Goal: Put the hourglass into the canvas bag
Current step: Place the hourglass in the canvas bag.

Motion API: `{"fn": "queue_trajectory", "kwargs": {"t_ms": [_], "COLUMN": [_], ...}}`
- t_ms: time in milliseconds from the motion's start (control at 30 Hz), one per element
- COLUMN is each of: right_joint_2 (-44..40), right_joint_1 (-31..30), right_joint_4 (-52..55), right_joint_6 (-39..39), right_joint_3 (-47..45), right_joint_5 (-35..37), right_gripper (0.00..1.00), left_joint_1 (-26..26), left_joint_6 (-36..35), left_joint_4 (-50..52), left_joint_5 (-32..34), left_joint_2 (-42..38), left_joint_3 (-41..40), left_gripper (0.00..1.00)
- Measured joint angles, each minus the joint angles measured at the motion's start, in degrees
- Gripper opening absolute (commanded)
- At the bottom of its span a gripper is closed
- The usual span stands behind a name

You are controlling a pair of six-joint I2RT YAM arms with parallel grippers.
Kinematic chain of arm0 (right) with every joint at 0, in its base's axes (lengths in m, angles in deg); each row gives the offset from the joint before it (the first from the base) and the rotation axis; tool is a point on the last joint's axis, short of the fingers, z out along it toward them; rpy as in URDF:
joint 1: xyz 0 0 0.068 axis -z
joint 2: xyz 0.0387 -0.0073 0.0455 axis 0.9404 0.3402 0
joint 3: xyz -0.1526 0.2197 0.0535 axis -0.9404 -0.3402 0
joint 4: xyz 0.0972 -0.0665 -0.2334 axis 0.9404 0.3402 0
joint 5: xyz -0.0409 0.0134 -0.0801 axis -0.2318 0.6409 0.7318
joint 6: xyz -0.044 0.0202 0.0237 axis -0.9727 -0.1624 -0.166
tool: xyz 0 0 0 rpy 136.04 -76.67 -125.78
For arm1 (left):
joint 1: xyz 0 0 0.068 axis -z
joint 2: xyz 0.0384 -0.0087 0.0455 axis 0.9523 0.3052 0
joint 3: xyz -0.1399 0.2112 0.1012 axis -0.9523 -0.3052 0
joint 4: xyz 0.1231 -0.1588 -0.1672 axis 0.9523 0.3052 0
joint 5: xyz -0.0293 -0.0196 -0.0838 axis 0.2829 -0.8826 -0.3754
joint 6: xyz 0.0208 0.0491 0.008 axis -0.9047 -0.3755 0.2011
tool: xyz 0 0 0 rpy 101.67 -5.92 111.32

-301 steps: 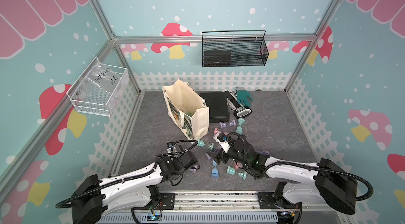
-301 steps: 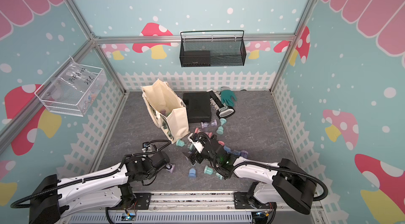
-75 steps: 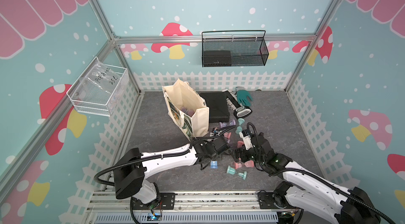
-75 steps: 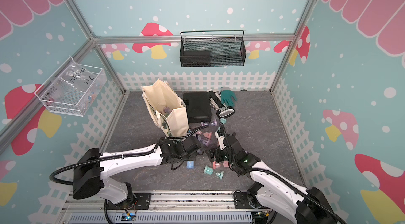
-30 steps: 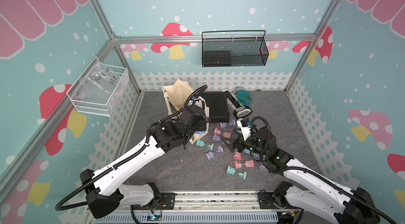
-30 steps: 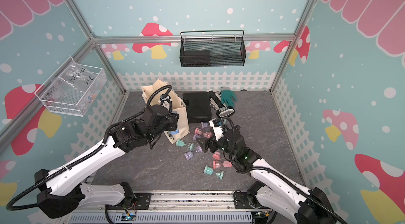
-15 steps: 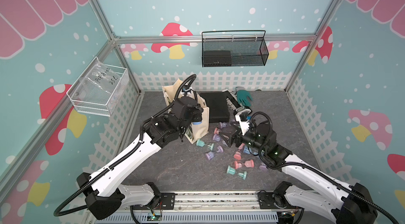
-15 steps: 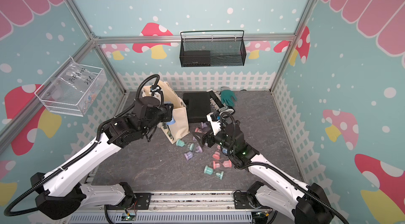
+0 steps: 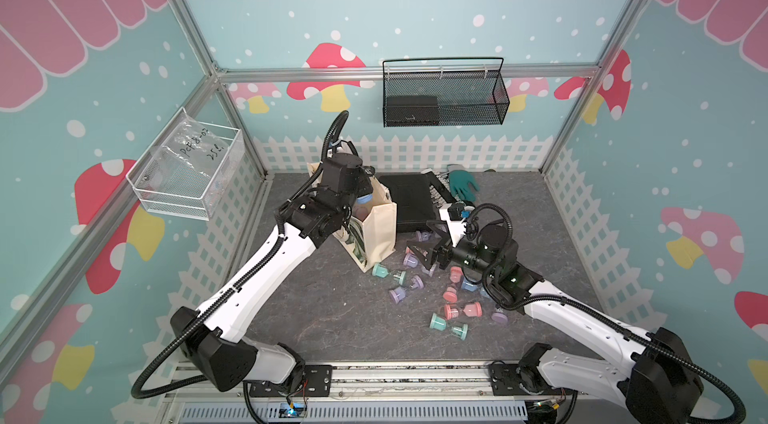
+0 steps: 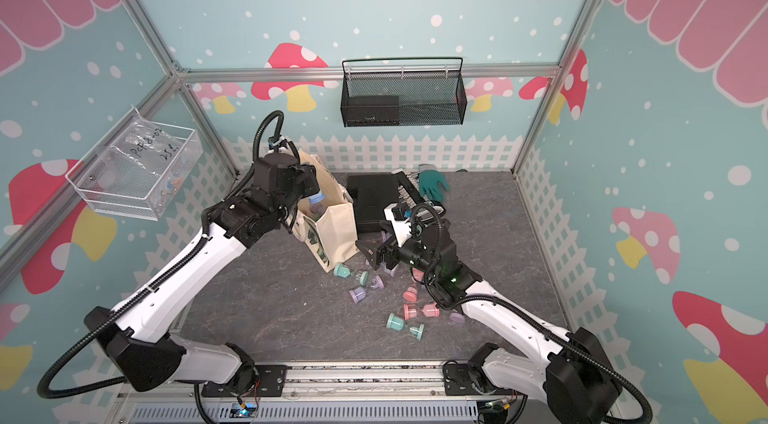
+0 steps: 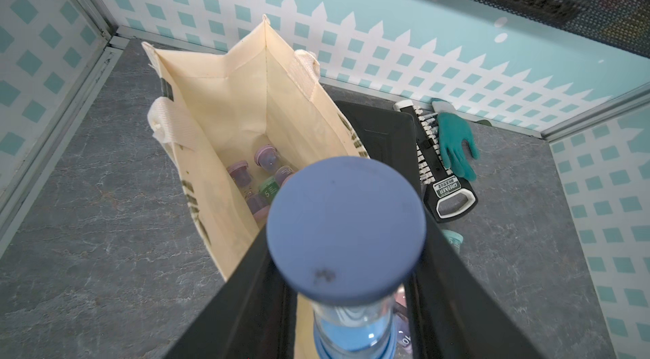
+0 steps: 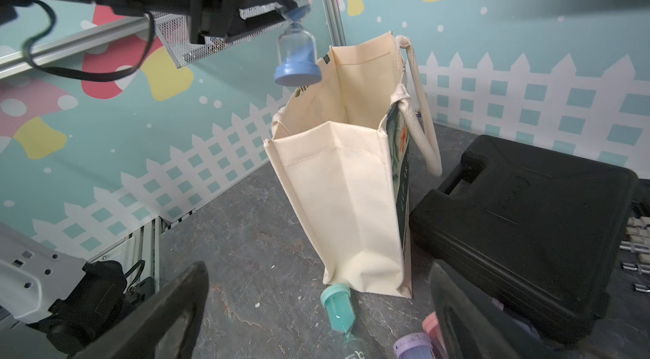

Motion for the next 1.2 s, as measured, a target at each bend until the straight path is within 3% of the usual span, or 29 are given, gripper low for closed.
{"fn": "queue_trajectory", "kwargs": {"t_ms": [667,1200], "right_joint_2": [5.9,6.8], "right_joint_1": [0.0,0.0], "right_joint_4": [-4.8,-5.3], "right_joint_6": [-0.3,-0.8], "right_joint_3": [4.9,5.0], "right_joint_5": [-2.8,-2.4], "right_gripper": [1.00,1.00], "left_joint_1": [-15.8,-17.9], "left_joint_6": [8.6,12.8], "left_joint_4": [-4.7,-4.3], "left_joint_5": [-7.5,-9.5], "left_joint_2": [23.3,35.6], "left_joint_3": [6.2,6.2], "left_gripper": [0.21,0.26]}}
